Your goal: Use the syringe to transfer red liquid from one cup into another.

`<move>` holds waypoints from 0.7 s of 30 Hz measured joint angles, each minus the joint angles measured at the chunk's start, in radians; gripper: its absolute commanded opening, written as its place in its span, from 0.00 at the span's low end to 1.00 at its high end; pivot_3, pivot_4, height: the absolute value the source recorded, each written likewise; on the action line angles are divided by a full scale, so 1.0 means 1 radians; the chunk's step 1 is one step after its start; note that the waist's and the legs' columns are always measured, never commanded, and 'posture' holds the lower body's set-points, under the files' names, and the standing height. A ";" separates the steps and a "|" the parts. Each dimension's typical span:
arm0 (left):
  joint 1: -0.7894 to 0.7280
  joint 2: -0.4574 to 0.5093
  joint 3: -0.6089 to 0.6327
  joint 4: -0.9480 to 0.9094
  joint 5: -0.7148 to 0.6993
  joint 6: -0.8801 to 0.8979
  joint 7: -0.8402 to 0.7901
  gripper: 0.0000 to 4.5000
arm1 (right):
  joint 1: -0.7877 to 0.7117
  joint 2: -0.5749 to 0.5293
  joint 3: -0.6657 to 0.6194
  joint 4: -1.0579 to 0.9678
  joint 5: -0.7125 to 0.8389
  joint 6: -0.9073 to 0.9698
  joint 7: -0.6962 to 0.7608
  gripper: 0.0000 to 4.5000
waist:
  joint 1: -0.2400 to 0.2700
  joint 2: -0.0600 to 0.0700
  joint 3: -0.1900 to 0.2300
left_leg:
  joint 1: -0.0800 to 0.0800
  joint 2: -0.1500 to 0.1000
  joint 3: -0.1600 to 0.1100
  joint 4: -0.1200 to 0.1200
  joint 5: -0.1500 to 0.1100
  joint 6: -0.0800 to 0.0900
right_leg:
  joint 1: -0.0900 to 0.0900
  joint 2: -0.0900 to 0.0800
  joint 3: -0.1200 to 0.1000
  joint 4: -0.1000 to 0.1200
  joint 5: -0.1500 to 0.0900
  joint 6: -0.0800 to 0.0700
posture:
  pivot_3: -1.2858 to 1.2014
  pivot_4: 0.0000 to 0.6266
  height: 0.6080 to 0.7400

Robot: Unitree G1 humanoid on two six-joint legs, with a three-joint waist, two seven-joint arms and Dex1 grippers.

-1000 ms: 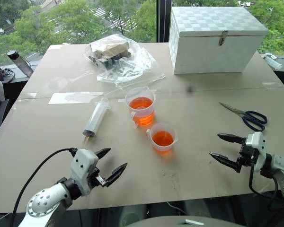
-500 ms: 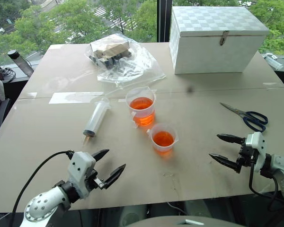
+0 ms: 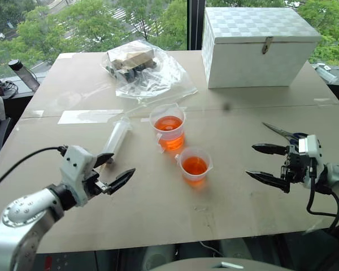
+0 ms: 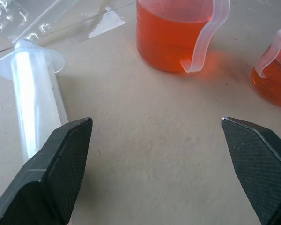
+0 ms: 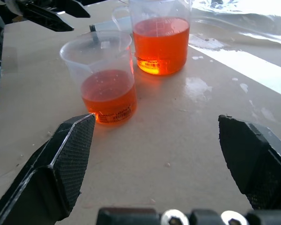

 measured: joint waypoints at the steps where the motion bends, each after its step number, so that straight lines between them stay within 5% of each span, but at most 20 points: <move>1: -0.055 0.081 0.009 0.016 -0.019 0.082 0.002 1.00 | -0.029 -0.006 -0.001 -0.012 0.023 0.029 -0.001 0.99 | 0.001 0.000 0.000 | 0.000 0.000 0.000 0.001 0.000 0.000 | 0.000 0.000 0.000 0.001 0.000 0.000 | 0.52 0.24 1.00; 5: -0.235 0.309 -0.025 0.090 -0.050 0.298 -0.005 1.00 | -0.121 -0.025 -0.005 -0.041 0.060 0.077 -0.004 0.99 | 0.002 -0.001 0.002 | -0.001 -0.001 -0.001 0.000 0.000 0.000 | 0.000 0.000 -0.001 0.000 0.000 0.000 | 0.52 0.24 1.00; 8: -0.433 0.349 -0.120 0.168 -0.084 0.445 0.025 1.00 | -0.162 -0.026 0.003 -0.051 0.063 0.089 -0.005 0.99 | 0.004 -0.001 0.004 | -0.001 -0.001 -0.001 0.000 0.000 0.000 | -0.001 0.001 -0.001 0.000 0.000 0.000 | 0.52 0.24 1.00; 15: -0.905 0.216 -0.390 0.393 -0.056 0.845 0.181 1.00 | -0.271 0.008 0.042 -0.118 0.077 0.129 -0.056 0.99 | 0.001 -0.003 0.006 | -0.003 -0.001 0.000 0.001 0.003 -0.005 | -0.003 0.003 0.000 0.003 0.000 0.001 | 0.52 0.24 1.00; 21: -1.095 0.116 -0.601 0.640 0.056 0.872 0.267 1.00 | -0.396 0.041 0.064 -0.177 0.187 0.287 -0.221 0.99 | -0.002 -0.007 0.006 | -0.006 -0.001 0.001 0.003 0.004 -0.006 | -0.010 0.003 0.002 0.009 0.000 0.001 | 0.52 0.24 1.00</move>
